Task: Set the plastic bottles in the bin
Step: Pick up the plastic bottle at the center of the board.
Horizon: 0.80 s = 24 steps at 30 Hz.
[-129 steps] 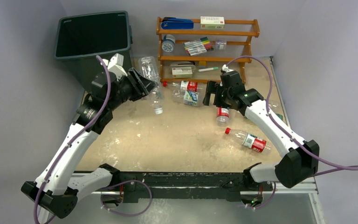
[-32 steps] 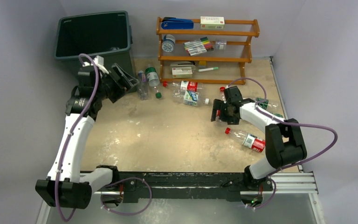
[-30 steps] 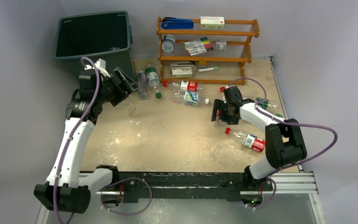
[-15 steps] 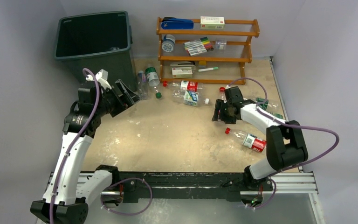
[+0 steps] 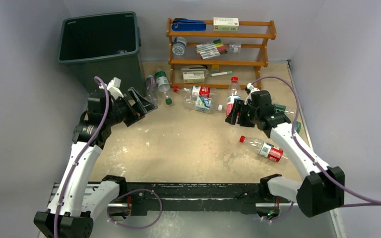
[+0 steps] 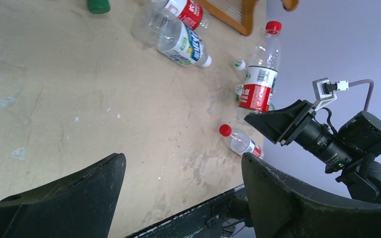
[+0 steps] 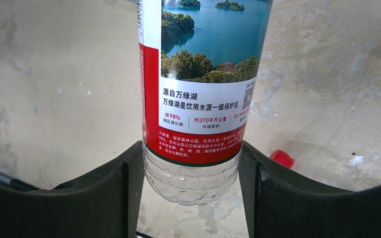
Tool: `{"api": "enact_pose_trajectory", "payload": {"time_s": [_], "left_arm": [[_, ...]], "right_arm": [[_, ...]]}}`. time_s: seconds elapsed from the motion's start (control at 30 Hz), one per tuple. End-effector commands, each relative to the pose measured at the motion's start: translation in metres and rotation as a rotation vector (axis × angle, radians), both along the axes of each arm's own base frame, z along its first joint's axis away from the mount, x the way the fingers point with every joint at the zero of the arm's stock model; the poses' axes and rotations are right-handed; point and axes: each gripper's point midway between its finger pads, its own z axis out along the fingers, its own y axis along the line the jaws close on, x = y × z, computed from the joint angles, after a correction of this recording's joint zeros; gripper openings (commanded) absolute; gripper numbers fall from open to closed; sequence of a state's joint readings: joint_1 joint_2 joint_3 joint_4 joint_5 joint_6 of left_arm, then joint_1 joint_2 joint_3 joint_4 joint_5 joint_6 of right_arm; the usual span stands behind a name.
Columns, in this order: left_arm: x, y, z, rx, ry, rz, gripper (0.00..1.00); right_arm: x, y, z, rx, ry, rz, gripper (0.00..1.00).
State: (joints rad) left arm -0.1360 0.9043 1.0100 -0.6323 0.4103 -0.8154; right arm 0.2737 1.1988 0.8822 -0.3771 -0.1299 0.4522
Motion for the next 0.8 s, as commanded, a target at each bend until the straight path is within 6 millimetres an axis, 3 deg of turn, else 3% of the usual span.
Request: {"api": "enact_pose_trajectory", "payload": {"time_s": [0.0, 0.27, 0.5, 0.77], "left_arm": [[0.005, -0.017, 0.032, -0.114, -0.126, -0.039, 0.86], [0.011, -0.044, 0.038, -0.196, -0.169, -0.040, 0.87], [0.008, -0.090, 0.038, -0.230, -0.198, -0.086, 0.86], [0.003, -0.133, 0.027, -0.204, -0.196, -0.129, 0.87]], "right_arm": [[-0.013, 0.021, 0.044, 0.108, -0.085, 0.126, 0.50], [-0.045, 0.064, 0.092, 0.348, -0.182, 0.385, 0.49], [-0.075, 0.096, 0.110, 0.490, -0.195, 0.577, 0.49], [-0.096, 0.132, 0.119, 0.522, -0.176, 0.685, 0.48]]}}
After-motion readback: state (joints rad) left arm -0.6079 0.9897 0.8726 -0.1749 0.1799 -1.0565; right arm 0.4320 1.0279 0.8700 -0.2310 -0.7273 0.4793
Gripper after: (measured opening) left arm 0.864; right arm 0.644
